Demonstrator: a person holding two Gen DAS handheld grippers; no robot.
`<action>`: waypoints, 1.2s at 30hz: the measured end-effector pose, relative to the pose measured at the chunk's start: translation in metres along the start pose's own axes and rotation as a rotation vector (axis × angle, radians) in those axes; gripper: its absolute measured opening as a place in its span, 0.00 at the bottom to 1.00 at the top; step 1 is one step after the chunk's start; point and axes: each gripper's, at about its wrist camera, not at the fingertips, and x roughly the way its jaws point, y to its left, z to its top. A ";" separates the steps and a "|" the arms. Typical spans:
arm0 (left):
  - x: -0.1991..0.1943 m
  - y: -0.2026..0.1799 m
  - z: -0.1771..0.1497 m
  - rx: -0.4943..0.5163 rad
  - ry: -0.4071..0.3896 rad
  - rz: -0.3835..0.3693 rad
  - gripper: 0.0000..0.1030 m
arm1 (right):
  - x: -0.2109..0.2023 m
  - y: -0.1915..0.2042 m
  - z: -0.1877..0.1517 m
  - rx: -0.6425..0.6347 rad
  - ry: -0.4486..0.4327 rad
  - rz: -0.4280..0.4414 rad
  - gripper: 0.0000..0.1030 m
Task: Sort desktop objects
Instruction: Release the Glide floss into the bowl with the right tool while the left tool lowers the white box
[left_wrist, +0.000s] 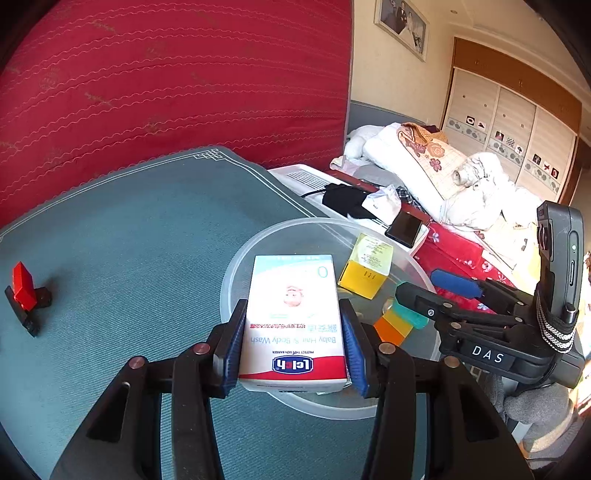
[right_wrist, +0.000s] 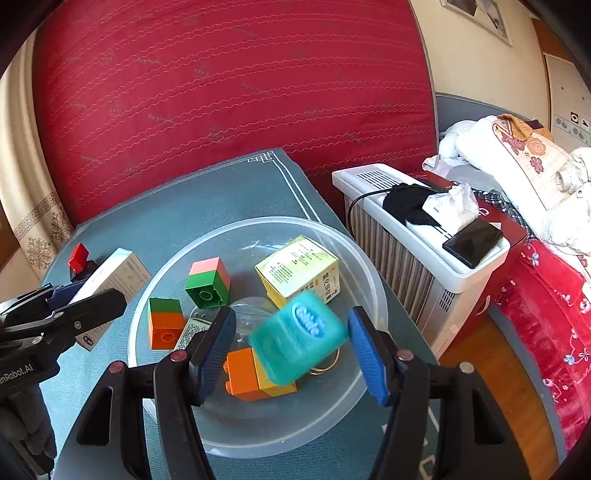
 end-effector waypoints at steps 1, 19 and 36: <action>0.001 -0.002 0.001 0.003 -0.001 -0.004 0.48 | -0.002 -0.002 0.000 0.006 -0.004 0.001 0.70; 0.023 -0.023 0.002 -0.019 0.032 -0.130 0.54 | -0.021 -0.022 0.008 0.096 -0.100 -0.077 0.71; 0.009 0.004 -0.007 -0.056 -0.002 -0.074 0.59 | -0.017 -0.009 0.000 0.067 -0.070 -0.063 0.72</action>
